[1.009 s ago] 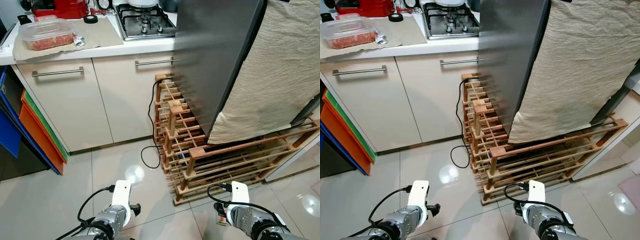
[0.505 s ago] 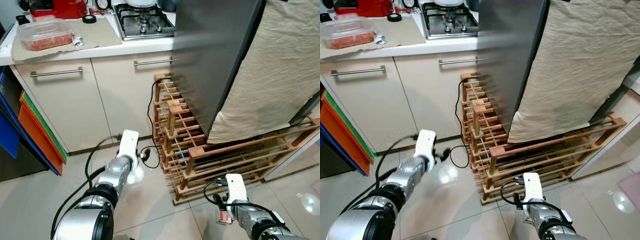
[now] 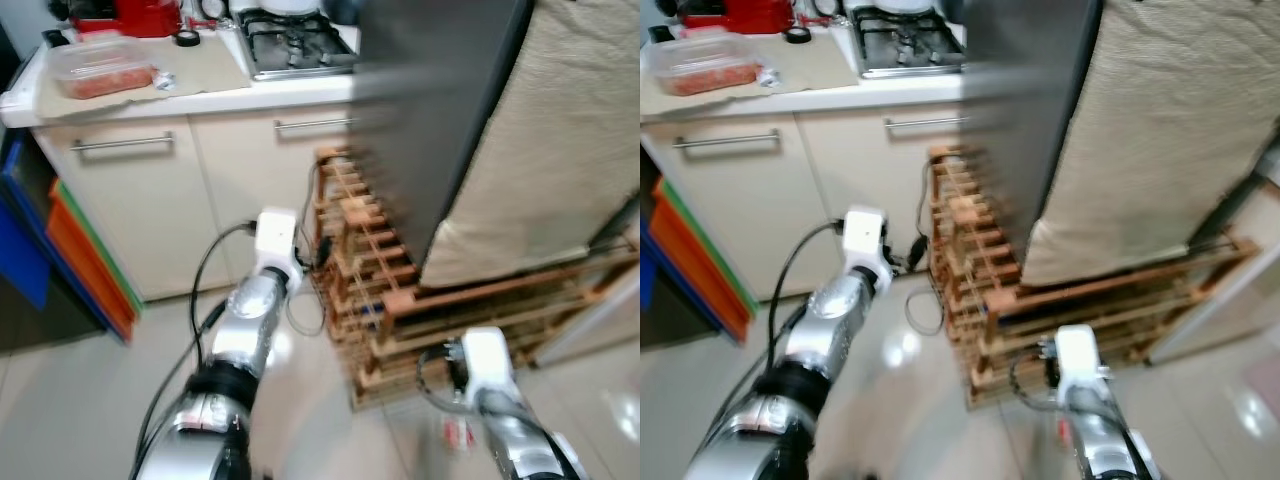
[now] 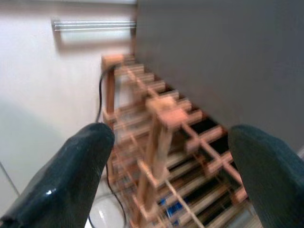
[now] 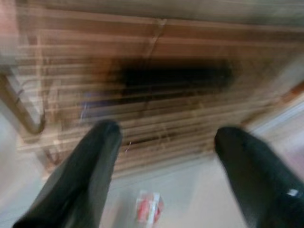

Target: Restocking fridge

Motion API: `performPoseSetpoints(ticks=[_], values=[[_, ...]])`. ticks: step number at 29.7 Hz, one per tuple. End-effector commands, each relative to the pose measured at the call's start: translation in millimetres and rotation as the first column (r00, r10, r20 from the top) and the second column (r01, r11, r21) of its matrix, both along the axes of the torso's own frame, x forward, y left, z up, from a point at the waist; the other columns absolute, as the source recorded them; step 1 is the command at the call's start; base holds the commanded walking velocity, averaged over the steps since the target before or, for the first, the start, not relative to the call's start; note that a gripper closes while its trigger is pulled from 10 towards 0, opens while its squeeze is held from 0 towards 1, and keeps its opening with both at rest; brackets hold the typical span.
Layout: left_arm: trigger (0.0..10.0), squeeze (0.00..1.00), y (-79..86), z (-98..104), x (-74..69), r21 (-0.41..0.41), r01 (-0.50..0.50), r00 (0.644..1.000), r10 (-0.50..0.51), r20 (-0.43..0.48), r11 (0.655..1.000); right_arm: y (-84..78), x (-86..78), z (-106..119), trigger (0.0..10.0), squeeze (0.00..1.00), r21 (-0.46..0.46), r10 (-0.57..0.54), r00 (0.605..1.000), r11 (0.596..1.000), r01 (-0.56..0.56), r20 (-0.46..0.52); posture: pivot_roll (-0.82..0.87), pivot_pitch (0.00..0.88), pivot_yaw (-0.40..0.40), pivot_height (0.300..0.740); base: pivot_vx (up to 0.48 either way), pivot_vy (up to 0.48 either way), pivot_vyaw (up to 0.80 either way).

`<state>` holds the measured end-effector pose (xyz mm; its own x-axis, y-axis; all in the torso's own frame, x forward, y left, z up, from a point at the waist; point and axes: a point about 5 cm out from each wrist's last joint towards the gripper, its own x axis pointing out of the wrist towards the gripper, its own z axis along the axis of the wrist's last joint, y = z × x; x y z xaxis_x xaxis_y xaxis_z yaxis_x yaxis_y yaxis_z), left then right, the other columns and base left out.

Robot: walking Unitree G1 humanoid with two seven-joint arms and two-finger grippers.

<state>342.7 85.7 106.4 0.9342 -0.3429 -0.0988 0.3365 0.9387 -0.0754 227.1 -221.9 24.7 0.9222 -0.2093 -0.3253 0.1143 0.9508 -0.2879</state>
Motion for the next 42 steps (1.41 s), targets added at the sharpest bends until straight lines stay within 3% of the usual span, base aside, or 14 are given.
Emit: performPoseSetpoints(ticks=[1, 6, 10, 14, 21, 24, 27, 28, 31, 36, 37, 38, 40, 42], values=[[10.0, 0.00, -4.7, 13, 1.2, -0.016, 0.025, 0.999, -0.025, 0.029, 1.000, -0.4, 8.7, 32, 10.0, 0.00, -0.044, 0.001, 0.994, 0.999, 0.003, 0.106, 0.02, 0.000, -0.008, 0.740, 0.000, 0.000, 0.00], [10.0, 0.00, -8.6, 23, -4.4, -0.030, 0.055, 0.998, -0.054, 0.043, 0.998, 2.9, 3.0, 57, 10.0, 0.00, -0.072, -0.005, 0.973, 0.997, 0.022, 0.229, 0.01, 0.000, -0.001, 0.740, 0.000, 0.000, 0.00], [10.0, 0.00, -9.0, 26, -10.3, -0.018, 0.076, 0.996, -0.075, 0.049, 0.997, 5.4, -5.6, 76, 10.0, 0.00, -0.070, -0.019, 0.970, 0.997, 0.037, 0.243, 0.00, 0.000, 0.005, 0.740, 0.000, 0.000, 0.00], [10.0, 0.00, 8.1, 39, -21.6, 0.038, 0.090, 0.991, -0.093, 0.094, 0.995, 5.6, -18.5, 91, 10.0, 0.00, -0.074, -0.012, 0.970, 0.997, 0.031, 0.242, 0.00, 0.000, 0.004, 0.740, 0.000, 0.000, 0.00], [10.0, 0.00, 28.7, 43, -35.3, 0.015, 0.056, 0.993, -0.057, 0.106, 0.998, 4.5, -16.0, 87, 10.0, 0.00, -0.031, -0.054, 0.972, 0.998, 0.063, 0.228, 0.01, 0.000, 0.007, 0.740, 0.000, 0.000, 0.00], [10.0, 0.00, 42.7, 33, -56.2, 0.052, -0.010, 0.993, 0.004, 0.114, 0.999, 3.3, -12.1, 95, 10.0, 0.00, -0.026, -0.077, 0.964, 0.996, 0.087, 0.254, 0.01, 0.000, 0.010, 0.740, 0.000, 0.000, 0.00], [10.0, 0.00, 48.1, 32, -64.9, 0.076, -0.022, 0.991, 0.012, 0.136, 0.997, 3.4, -10.6, 100, 10.0, 0.00, -0.017, -0.087, 0.958, 0.995, 0.095, 0.275, 0.02, 0.000, 0.009, 0.740, 0.000, 0.000, 0.00], [10.0, 0.00, 52.8, 28, -73.5, 0.153, -0.021, 0.986, -0.005, 0.166, 0.988, 4.7, -8.5, 106, 10.0, 0.00, -0.009, -0.080, 0.949, 0.996, 0.087, 0.306, 0.02, 0.000, 0.004, 0.740, 0.000, 0.000, 0.00], [10.0, 0.00, 55.7, 16, -80.7, 0.236, 0.008, 0.984, -0.049, 0.169, 0.972, 7.1, -3.9, 112, 10.0, 0.00, 0.037, -0.074, 0.933, 0.997, 0.065, 0.353, 0.02, 0.000, -0.003, 0.740, 0.000, 0.000, 0.00], [10.0, 0.00, 54.3, 13, -59.7, 0.053, -0.178, 0.982, 0.174, 0.072, 0.983, 7.9, 7.8, 101, 10.0, 0.00, 0.222, -0.157, 0.920, 0.972, 0.079, 0.359, 0.02, 0.000, -0.006, 0.740, 0.000, 0.000, 0.00], [10.0, 0.00, 54.3, 13, -59.7, 0.053, -0.178, 0.982, 0.174, 0.072, 0.983, 7.9, 7.8, 101, 10.0, 0.00, 0.222, -0.157, 0.920, 0.972, 0.079, 0.359, 0.02, 0.000, -0.006, 0.740, 0.000, 0.000, 0.00], [10.0, 0.00, 51.0, 12, -46.4, -0.021, -0.238, 0.971, 0.238, -0.007, 0.971, 7.0, 11.9, 94, 10.0, 0.00, 0.282, -0.198, 0.922, 0.954, 0.103, 0.332, 0.02, 0.000, -0.002, 0.740, 0.000, 0.000, 0.00], [10.0, 0.00, 48.9, 11, -40.0, -0.061, -0.260, 0.965, 0.257, -0.049, 0.964, 7.6, 13.9, 91, 10.0, 0.00, 0.318, -0.215, 0.924, 0.942, 0.111, 0.315, 0.02, 0.000, -0.002, 0.740, 0.000, 0.000, 0.00], [10.0, 0.00, 44.7, 15, -37.1, -0.039, -0.234, 0.972, 0.233, -0.022, 0.971, 10.8, 15.9, 91, 10.0, 0.00, 0.312, -0.192, 0.928, 0.946, 0.088, 0.320, 0.02, 0.000, 0.004, 0.740, 0.000, 0.000, 0.00]])
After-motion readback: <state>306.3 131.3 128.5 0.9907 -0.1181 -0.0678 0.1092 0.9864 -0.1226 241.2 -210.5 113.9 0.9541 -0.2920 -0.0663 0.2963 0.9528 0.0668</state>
